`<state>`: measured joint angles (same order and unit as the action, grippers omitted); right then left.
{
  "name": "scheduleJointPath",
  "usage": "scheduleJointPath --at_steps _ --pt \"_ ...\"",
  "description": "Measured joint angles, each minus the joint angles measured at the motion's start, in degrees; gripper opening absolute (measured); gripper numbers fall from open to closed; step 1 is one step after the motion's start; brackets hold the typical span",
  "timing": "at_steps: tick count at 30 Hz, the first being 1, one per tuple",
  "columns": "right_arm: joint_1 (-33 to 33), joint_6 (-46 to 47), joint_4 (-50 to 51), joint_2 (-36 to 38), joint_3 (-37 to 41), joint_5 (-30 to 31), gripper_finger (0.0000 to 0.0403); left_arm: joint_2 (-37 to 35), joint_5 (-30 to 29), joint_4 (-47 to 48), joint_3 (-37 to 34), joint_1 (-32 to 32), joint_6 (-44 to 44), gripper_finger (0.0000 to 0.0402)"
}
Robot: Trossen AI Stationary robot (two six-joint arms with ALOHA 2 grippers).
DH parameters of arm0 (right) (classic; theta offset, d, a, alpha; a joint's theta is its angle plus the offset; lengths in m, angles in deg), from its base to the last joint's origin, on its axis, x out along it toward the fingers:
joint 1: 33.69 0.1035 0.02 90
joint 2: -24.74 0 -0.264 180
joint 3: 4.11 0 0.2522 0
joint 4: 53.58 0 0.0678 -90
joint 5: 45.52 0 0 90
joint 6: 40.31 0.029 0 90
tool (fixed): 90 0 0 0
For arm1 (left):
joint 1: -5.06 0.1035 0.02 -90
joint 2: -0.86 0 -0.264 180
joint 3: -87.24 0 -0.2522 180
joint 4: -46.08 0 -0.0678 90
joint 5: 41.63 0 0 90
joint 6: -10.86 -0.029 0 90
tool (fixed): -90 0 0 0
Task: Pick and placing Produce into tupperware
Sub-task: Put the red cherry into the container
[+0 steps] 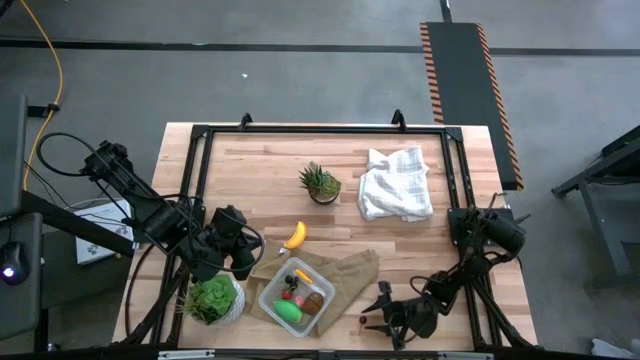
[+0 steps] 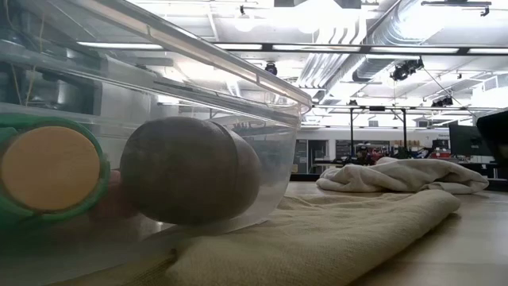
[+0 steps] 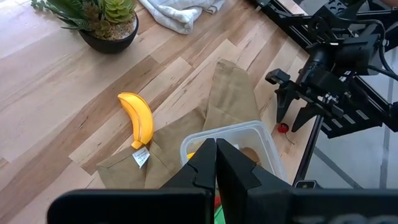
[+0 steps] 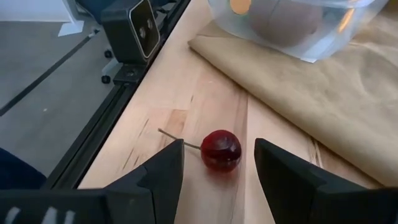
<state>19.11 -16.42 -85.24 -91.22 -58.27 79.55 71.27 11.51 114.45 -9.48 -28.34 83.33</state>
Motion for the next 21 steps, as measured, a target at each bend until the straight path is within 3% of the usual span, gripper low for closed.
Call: scheduleJointPath --at_steps 21 --pt "-2.11 -2.52 -0.53 0.0 0.0 -4.09 0.0187 -0.02 0.24 0.86 0.0 0.02 -0.05 0.0001"
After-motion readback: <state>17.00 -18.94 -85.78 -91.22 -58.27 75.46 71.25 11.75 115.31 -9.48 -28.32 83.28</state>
